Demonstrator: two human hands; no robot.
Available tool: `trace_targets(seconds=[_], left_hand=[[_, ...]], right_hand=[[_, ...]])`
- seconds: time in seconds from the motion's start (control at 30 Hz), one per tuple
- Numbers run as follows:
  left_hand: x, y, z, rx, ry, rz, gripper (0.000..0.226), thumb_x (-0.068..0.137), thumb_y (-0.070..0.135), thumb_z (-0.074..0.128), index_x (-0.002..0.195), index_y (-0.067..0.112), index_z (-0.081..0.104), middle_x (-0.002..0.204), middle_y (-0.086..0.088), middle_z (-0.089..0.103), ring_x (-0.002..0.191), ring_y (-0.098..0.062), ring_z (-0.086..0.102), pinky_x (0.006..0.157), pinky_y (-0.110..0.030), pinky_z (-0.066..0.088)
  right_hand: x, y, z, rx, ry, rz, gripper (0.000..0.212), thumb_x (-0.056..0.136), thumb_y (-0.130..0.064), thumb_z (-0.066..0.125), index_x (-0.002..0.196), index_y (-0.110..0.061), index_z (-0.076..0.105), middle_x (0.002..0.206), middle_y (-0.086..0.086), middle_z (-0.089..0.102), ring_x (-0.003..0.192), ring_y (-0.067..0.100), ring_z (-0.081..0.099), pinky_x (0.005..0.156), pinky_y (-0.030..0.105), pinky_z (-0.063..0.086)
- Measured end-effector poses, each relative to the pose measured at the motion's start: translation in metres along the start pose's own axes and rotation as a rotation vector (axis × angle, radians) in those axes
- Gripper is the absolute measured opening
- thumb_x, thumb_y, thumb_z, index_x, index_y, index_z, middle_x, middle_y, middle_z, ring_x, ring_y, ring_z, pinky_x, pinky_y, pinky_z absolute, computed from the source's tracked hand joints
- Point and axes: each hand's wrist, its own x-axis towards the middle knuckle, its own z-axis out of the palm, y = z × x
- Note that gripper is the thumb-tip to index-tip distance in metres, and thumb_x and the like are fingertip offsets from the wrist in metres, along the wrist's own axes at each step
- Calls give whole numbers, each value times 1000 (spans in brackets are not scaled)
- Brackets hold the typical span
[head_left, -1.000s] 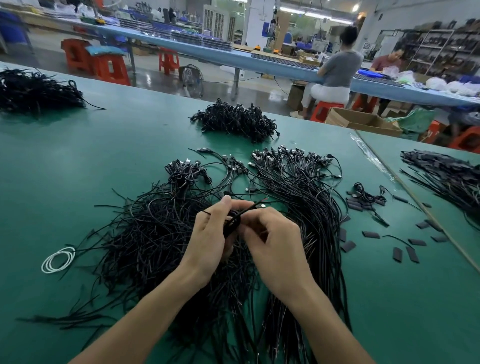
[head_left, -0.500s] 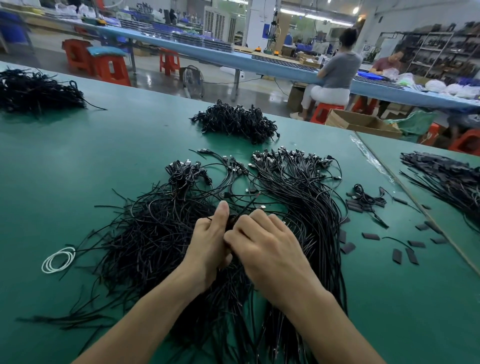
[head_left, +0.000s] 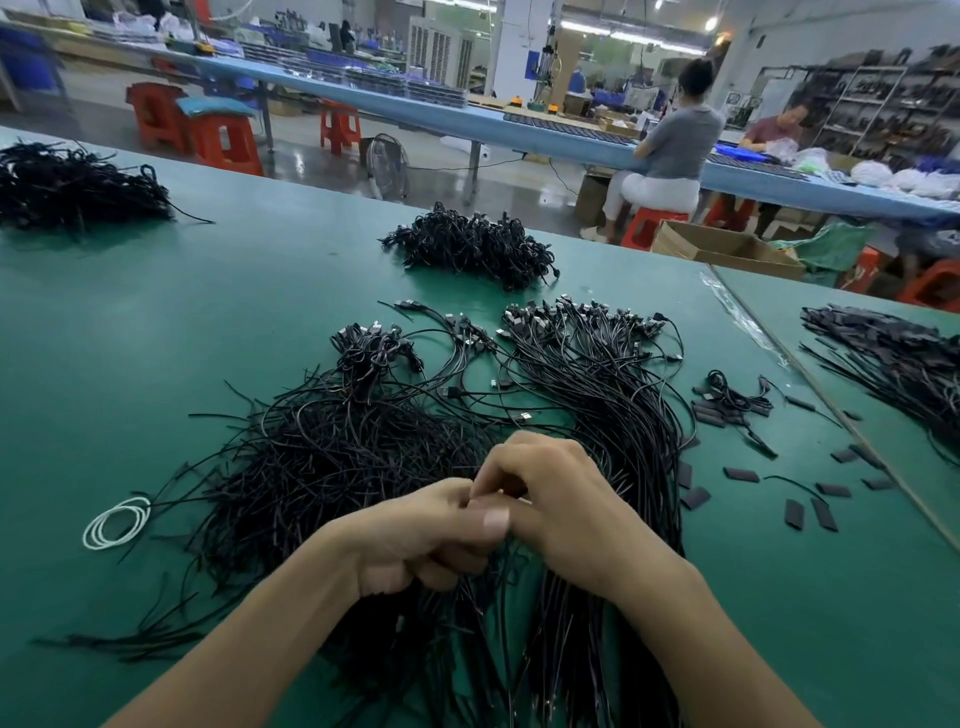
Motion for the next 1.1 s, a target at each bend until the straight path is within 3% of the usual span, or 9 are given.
trace_targets(seconds=[0.07, 0.17, 0.37, 0.63, 0.77, 0.87, 0.97, 1.03, 1.1], left_hand=[[-3, 0, -1, 105, -53, 17, 33, 63, 25, 85, 81, 22, 57, 62, 8, 34, 47, -1, 27, 36, -12, 22], [-2, 1, 0, 210, -40, -54, 30, 69, 6, 80, 81, 16, 54, 59, 6, 38, 44, -3, 32, 36, -15, 24], [1, 1, 5, 301, 12, -121, 26, 76, 6, 73, 62, 22, 59, 55, 9, 44, 44, -1, 34, 37, -15, 22], [5, -1, 10, 330, 101, -147, 20, 73, 4, 72, 77, 10, 54, 63, 2, 44, 49, -5, 36, 40, -17, 25], [8, -2, 13, 116, 239, -44, 21, 73, -2, 66, 87, 10, 57, 65, 0, 50, 52, -7, 44, 41, -17, 29], [12, -2, 19, -159, 303, 94, 25, 88, -7, 49, 76, 13, 56, 61, 3, 45, 49, -6, 37, 40, -17, 27], [17, -1, 25, -254, 354, 224, 23, 83, 5, 38, 89, 12, 58, 67, 3, 44, 53, -7, 36, 46, -20, 27], [20, -3, 28, -245, 397, 318, 33, 89, -1, 33, 102, 9, 63, 73, -1, 54, 59, -9, 47, 52, -23, 37], [23, -8, 28, -213, 408, 414, 35, 96, -4, 38, 116, 10, 63, 95, -9, 70, 80, -19, 64, 71, -28, 50]], right_hand=[[-1, -3, -2, -8, -35, -14, 4, 90, -28, 69, 86, -27, 69, 96, -16, 55, 90, 2, 52, 82, 25, 46], [-5, -9, -4, -63, -74, -54, 4, 92, -27, 66, 90, -25, 70, 103, -15, 54, 96, 3, 52, 85, 25, 46], [-8, -22, -6, -266, -122, -146, 8, 97, -21, 55, 97, -24, 63, 100, -5, 58, 94, 16, 54, 83, 33, 46], [-9, -20, -3, -296, -92, -151, 10, 95, -16, 56, 100, -24, 53, 96, -4, 59, 93, 19, 53, 85, 29, 41], [-9, -11, 5, -354, 22, -164, 18, 93, -10, 57, 102, -22, 49, 92, -4, 58, 88, 18, 51, 83, 27, 39], [-7, 0, 10, -179, 152, -51, 17, 94, -8, 58, 98, -23, 52, 89, -6, 60, 84, 11, 54, 77, 22, 43], [-5, 6, 21, 144, 360, 133, 22, 93, -9, 65, 87, -28, 55, 76, -11, 63, 77, 2, 60, 68, 14, 46], [-4, 8, 29, 352, 496, 237, 25, 89, -8, 70, 81, -28, 58, 74, -12, 66, 72, 0, 63, 65, 12, 47], [-1, 11, 33, 618, 563, 343, 20, 88, -7, 73, 81, -23, 62, 74, -7, 67, 69, 4, 63, 65, 19, 52]])
